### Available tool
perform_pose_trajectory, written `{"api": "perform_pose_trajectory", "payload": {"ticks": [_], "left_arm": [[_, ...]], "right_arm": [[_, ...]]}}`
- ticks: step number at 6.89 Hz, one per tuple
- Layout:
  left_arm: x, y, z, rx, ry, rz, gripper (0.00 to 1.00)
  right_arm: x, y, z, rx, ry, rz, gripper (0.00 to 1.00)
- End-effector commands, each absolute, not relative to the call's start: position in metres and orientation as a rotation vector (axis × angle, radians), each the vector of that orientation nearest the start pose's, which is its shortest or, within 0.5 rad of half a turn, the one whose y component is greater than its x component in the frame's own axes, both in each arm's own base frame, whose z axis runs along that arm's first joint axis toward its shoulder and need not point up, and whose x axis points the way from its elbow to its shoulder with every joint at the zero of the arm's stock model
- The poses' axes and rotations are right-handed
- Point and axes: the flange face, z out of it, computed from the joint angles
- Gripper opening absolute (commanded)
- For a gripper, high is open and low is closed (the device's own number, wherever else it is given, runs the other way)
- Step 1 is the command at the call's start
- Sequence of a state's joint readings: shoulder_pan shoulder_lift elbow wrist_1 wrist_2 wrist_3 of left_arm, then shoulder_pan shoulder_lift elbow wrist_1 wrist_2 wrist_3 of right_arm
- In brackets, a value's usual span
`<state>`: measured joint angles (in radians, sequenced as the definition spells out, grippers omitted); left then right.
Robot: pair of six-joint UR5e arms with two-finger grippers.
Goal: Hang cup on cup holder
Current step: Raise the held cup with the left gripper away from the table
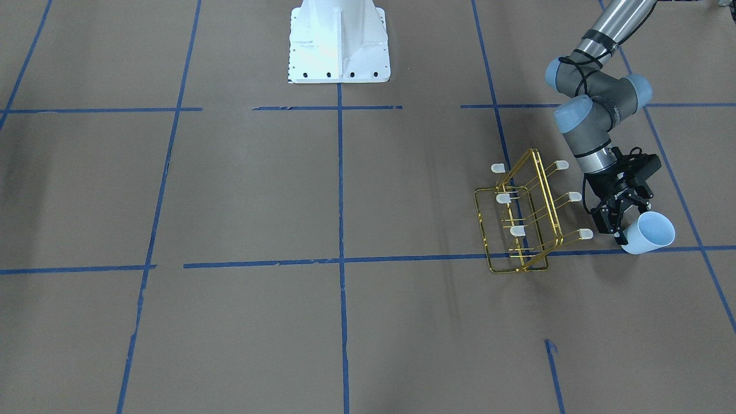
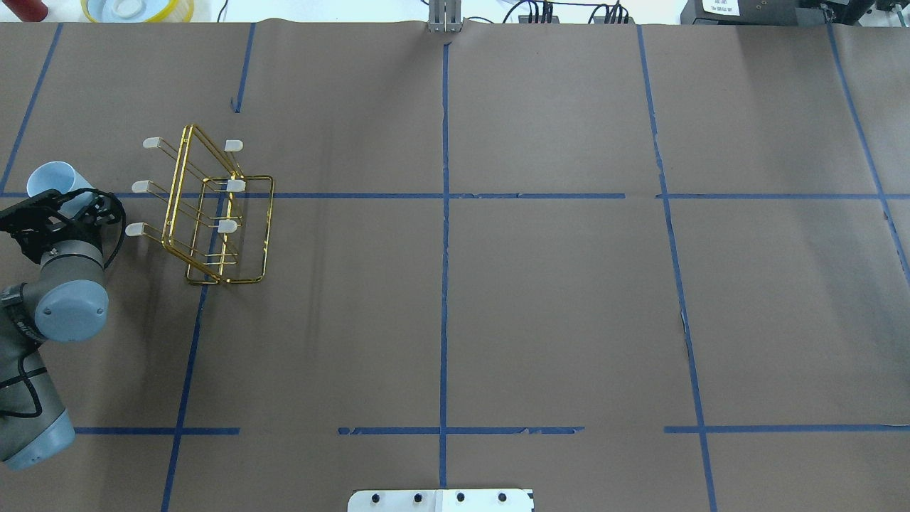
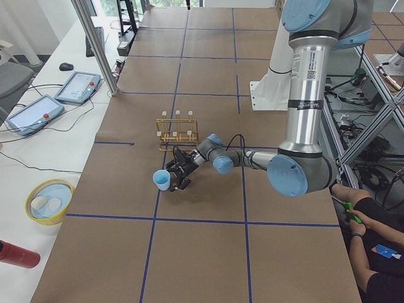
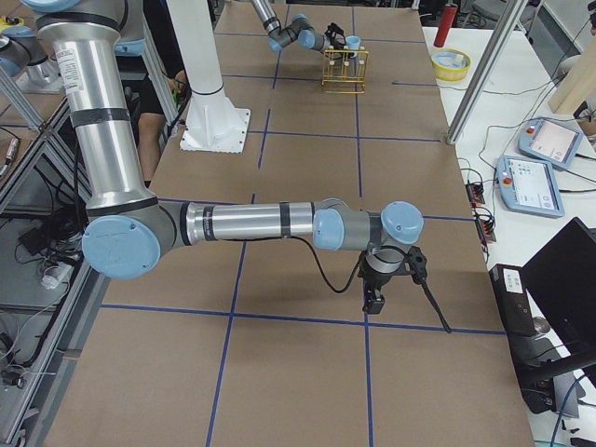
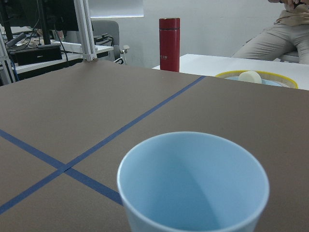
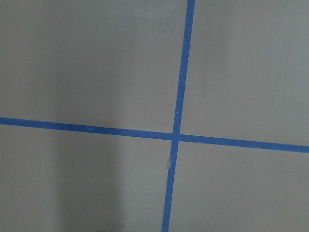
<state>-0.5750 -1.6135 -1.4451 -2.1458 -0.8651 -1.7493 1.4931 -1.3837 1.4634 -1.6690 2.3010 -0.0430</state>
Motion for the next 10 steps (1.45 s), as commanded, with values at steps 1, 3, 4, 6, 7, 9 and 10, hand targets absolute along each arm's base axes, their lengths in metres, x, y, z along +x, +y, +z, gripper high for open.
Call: {"api": "perform_pose_trajectory", "payload": {"ticks": [1,3,4,6,7,9,10], "left_arm": [[0.341,-0.454,0.643,0.795,0.329,-0.870,1.00],[0.339,-0.454,0.646,0.795,0.324,-0.869,1.00],[0.338,-0.454,0.647,0.795,0.320,-0.869,1.00],[0.335,-0.456,0.648,0.796,0.317,-0.873,1.00],[0.333,-0.458,0.649,0.796,0.314,-0.877,1.00],[0.327,-0.464,0.649,0.801,0.295,-0.868,1.00],[0.324,-0.467,0.649,0.804,0.289,-0.868,1.00]], "right_arm": [[0.023,-0.572,0.625,-0.030,-0.730,-0.108,1.00],[0.023,-0.572,0.625,-0.030,-0.730,-0.108,1.00],[0.023,-0.572,0.625,-0.030,-0.730,-0.108,1.00],[0.023,-0.572,0.625,-0.030,-0.730,-0.108,1.00],[0.023,-0.572,0.625,-0.030,-0.730,-0.108,1.00],[0.023,-0.572,0.625,-0.030,-0.730,-0.108,1.00],[0.023,-0.572,0.625,-0.030,-0.730,-0.108,1.00]]}}
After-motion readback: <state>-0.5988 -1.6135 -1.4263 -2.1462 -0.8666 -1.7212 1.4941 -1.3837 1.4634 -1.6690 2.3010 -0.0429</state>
